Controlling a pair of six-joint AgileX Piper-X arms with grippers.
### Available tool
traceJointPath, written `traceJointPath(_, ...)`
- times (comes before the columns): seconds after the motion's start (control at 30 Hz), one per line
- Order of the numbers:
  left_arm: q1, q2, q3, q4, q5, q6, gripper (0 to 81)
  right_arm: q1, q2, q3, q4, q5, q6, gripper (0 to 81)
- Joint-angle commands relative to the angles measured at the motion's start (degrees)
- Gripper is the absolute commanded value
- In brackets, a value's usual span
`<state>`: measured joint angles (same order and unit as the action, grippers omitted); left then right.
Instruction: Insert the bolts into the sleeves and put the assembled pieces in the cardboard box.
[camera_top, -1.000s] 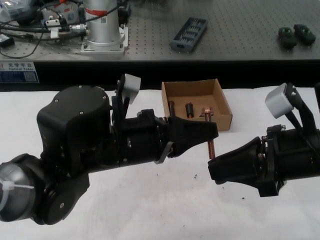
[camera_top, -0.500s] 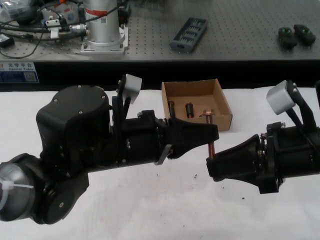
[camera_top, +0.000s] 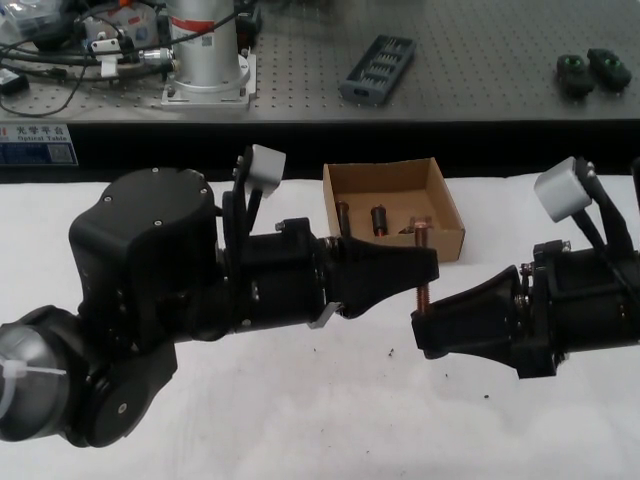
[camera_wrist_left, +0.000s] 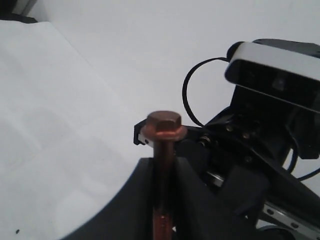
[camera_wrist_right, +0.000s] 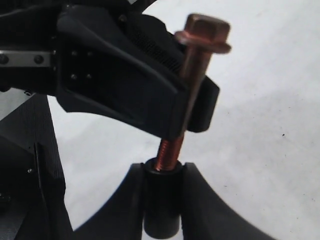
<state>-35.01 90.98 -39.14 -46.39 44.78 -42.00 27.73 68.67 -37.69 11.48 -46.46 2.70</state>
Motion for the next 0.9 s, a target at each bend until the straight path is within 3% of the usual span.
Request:
traceJointPath(0.0, -0.3, 0.0, -0.2, -0.5, 2.3, 1.2, 1.1, -1.2, -1.2, -0.8, -3.7, 0.6, 0.8, 10.3)
traceJointPath(0.2, -0.6, 0.0, -0.2, -0.5, 1.7, 1.3, 1.1, -6.3, -1.6, -0.8, -11.5, -0.3, 8.3, 10.3)
traceJointPath(0.5, -3.5, 0.0, -0.2, -0.5, 2.0, 1.3, 3.1, -6.2, -1.6, -0.8, -11.9, -2.2, 8.9, 10.3)
traceJointPath(0.6, -3.6, 0.0, -0.2, -0.5, 2.4, 1.3, 14.0, -6.2, -1.6, -0.8, -11.9, -2.2, 9.2, 10.3)
traceJointPath(0.7, -3.6, 0.0, -0.2, -0.5, 2.2, -0.5, 38.3, -6.2, -1.6, -0.8, -11.9, -3.1, 9.3, 10.3)
traceJointPath(0.77, -3.6, 0.0, -0.2, -0.5, 2.0, -1.9, 49.8, -6.2, -1.6, -0.8, -11.9, -3.4, 9.3, 10.3)
traceJointPath(0.87, -3.6, 0.0, -0.2, -0.5, 2.5, -1.9, 48.0, -6.2, -1.6, -0.8, -11.9, -3.4, 9.3, 10.3)
